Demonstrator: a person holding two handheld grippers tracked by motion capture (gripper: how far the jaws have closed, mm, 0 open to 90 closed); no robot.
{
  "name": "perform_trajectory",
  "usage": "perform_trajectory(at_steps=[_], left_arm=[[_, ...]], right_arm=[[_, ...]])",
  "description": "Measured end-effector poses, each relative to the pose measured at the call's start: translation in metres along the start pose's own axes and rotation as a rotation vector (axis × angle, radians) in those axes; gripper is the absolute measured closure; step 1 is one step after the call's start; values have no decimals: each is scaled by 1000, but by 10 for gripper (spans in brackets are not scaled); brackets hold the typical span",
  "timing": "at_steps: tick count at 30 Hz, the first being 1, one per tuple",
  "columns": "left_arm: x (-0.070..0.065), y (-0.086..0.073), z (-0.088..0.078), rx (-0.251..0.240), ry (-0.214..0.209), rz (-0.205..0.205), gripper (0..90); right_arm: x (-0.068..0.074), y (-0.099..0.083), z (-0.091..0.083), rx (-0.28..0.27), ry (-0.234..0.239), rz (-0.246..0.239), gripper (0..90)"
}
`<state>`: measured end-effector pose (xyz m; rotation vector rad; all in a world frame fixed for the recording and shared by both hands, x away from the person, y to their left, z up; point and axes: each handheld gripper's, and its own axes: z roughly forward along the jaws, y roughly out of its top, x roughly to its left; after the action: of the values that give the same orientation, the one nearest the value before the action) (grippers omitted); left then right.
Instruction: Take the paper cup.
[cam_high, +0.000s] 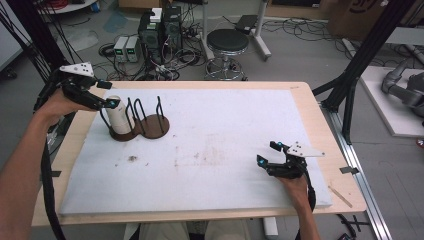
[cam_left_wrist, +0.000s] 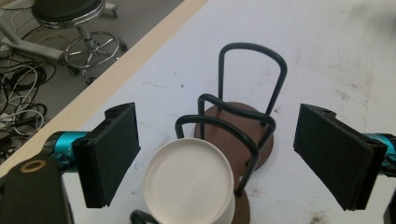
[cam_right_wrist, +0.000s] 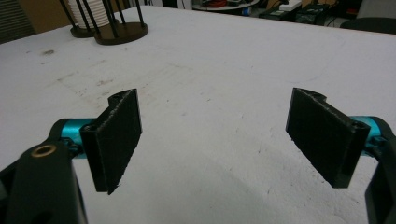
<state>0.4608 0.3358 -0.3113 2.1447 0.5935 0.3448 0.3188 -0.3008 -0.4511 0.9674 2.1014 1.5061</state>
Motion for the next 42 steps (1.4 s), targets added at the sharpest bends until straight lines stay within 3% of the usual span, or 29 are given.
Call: perform_trajectory(at_steps=[10,13,19,32,36,42], left_arm=[[14,12,9,180,-8,50,146],[15,11,12,188,-22,53,146],[17,5,18,266,-40,43,147],[17,1,35,391,-31,75,166],[17,0,37,406,-22,67,178],[16,1,39,432,-23,88,211]], right_arm=[[1,0,0,6,-4,-5,187],[1,0,1,6,-6,-11,187],[2,0,1,12,-6,-9,187],[2,0,0,5,-10,-13,187],[1,0,0,5,-9,-15,187],[2,0,1,10,-5,-8,187]])
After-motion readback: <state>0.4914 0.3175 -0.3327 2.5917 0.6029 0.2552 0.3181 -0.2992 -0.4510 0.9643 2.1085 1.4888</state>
